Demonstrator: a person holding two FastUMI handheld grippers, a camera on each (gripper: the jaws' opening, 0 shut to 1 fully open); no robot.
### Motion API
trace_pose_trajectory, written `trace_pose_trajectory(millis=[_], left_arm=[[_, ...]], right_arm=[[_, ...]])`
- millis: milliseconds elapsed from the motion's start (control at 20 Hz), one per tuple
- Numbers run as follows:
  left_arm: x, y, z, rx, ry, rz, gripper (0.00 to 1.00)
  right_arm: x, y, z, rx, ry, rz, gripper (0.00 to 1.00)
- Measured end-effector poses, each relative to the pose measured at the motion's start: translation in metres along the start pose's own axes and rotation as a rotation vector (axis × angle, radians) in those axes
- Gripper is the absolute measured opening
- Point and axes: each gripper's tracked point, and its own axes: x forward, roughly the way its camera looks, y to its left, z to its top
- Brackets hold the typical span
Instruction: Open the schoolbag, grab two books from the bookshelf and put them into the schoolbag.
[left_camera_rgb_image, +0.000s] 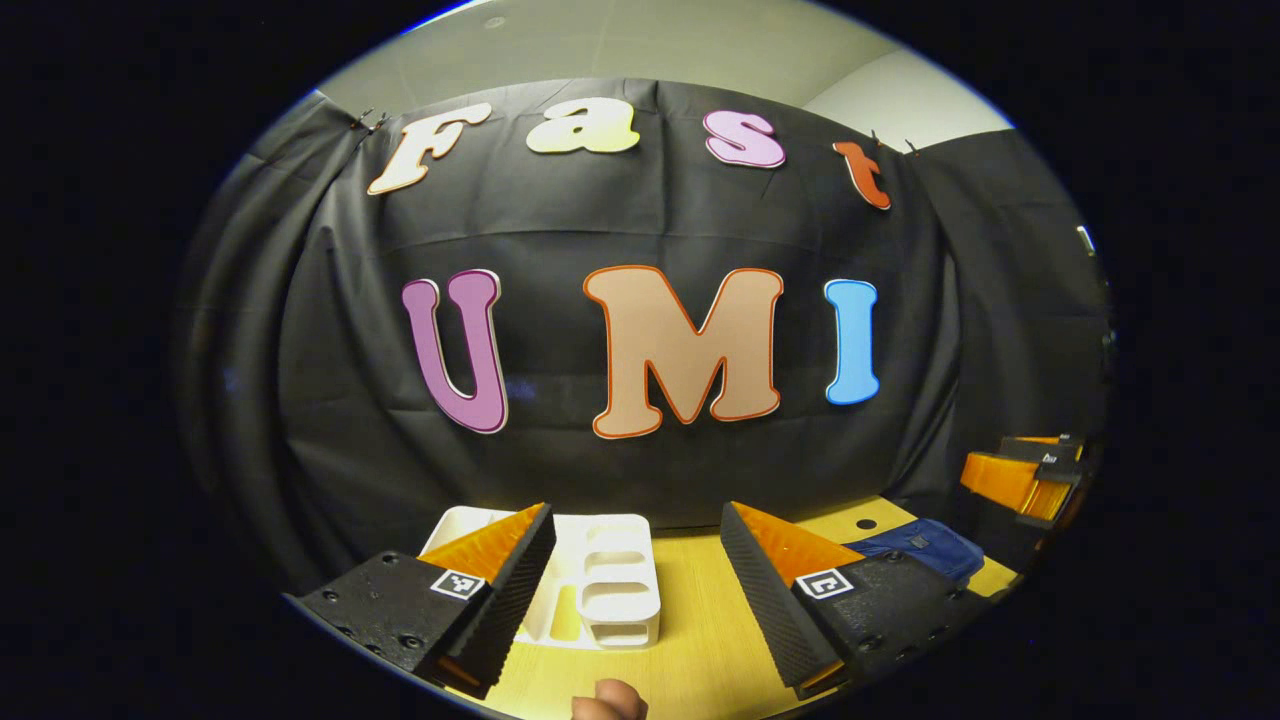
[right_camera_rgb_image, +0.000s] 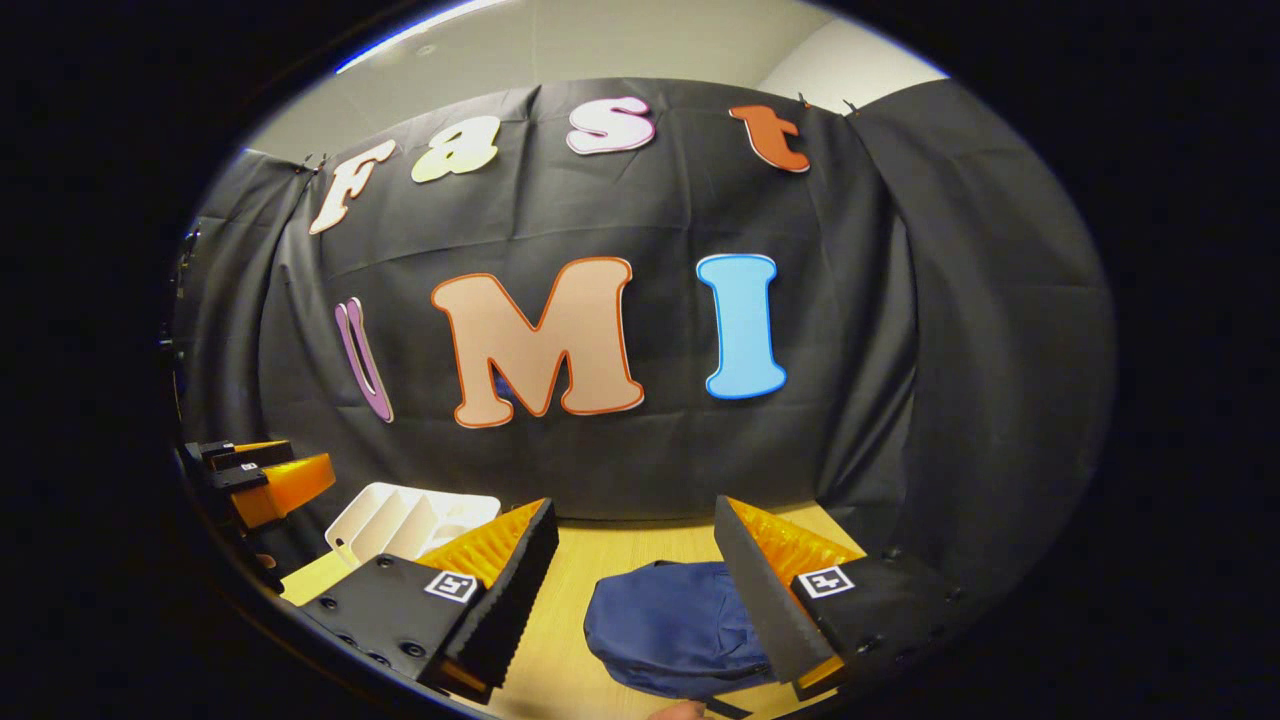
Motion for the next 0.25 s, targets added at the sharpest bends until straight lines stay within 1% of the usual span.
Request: trace_pose_trajectory(millis=[100,250], left_arm=[[-0.0015,0.0,0.0011,0.005,-0.004,-0.001,0.96],[-0.0008,0.001,-0.0006,0.02,0.003,-0.004,0.96]], right_arm=[[-0.0013,0.0,0.0006,-0.024,-0.006,-0.001,0.99],[-0.0017,0.001,0.0006,-0.012,-0.002,0.0,0.99]])
